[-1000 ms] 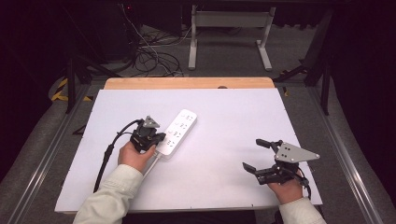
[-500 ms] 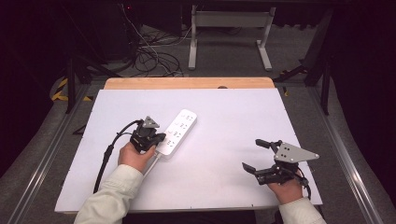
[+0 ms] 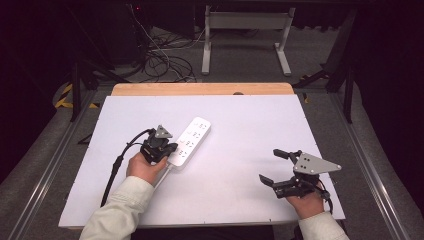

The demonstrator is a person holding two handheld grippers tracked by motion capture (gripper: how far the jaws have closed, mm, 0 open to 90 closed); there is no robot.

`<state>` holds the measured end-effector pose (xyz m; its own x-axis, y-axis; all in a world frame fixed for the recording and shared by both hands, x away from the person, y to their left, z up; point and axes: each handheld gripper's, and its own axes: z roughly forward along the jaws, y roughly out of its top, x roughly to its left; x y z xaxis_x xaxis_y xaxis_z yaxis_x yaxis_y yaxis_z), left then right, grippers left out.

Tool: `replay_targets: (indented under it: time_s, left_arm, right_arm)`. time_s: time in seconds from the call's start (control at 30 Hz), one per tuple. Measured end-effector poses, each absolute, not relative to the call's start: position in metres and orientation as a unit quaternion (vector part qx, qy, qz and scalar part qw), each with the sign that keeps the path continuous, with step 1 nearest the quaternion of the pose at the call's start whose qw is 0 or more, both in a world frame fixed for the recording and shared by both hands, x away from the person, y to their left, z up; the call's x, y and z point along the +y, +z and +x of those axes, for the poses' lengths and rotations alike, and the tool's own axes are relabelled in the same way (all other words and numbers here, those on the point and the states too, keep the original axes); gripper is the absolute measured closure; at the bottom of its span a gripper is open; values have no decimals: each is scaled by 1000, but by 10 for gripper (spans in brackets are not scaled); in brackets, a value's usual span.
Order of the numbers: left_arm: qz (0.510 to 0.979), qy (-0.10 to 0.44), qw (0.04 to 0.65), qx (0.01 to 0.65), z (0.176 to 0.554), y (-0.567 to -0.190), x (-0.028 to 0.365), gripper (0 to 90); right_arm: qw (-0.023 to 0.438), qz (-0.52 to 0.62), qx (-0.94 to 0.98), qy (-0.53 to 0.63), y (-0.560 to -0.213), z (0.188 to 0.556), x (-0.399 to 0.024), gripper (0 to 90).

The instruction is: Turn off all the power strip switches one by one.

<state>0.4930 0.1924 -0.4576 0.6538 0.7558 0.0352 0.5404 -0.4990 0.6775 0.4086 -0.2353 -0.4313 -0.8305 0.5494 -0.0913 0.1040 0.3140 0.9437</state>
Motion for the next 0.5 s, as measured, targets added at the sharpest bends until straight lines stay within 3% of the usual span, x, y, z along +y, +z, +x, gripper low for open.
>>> replay_targets:
  time_s: [0.5]
  left_arm:
    - [820, 180, 387, 381, 487, -428, 199, 900]
  right_arm:
    - [202, 208, 785, 547, -432, 410, -236, 87]
